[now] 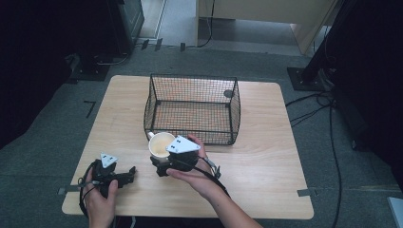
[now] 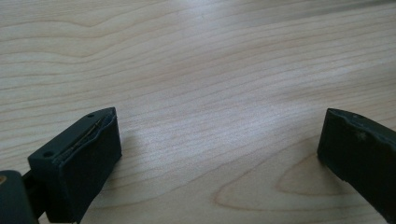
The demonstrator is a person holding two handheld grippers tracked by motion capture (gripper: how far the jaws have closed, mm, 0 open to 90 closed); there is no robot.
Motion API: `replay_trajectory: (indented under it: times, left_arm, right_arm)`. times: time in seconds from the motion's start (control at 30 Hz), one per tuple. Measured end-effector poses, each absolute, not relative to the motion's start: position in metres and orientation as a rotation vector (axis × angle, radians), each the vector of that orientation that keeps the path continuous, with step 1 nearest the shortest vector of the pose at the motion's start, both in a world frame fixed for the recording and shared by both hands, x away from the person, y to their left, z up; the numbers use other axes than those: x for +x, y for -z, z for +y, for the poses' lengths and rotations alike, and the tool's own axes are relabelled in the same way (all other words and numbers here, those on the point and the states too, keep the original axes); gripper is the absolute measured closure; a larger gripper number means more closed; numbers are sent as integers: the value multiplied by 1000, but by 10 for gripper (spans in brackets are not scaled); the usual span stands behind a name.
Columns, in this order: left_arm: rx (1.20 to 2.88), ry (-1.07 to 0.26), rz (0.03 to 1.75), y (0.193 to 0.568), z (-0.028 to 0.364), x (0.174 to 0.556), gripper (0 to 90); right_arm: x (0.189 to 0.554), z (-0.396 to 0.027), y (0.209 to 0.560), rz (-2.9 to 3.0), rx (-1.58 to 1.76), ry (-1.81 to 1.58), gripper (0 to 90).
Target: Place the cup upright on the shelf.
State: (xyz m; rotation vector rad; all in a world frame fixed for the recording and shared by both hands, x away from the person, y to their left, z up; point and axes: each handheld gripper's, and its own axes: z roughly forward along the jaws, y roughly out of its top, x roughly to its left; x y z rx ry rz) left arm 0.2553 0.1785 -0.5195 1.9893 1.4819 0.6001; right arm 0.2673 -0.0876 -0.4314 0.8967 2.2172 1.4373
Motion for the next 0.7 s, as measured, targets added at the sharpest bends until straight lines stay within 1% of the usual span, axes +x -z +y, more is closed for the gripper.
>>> replay_trajectory:
  times: [0.53,0.7]
  left_arm:
    - [1989,-600,1482,520,179,255,0]
    - [1989,-600,1482,520,179,255,0]
  right_arm:
    - [296,-114,379,2055,877,-1504,91]
    - [307,-121,369,2017,879,-1524,91]
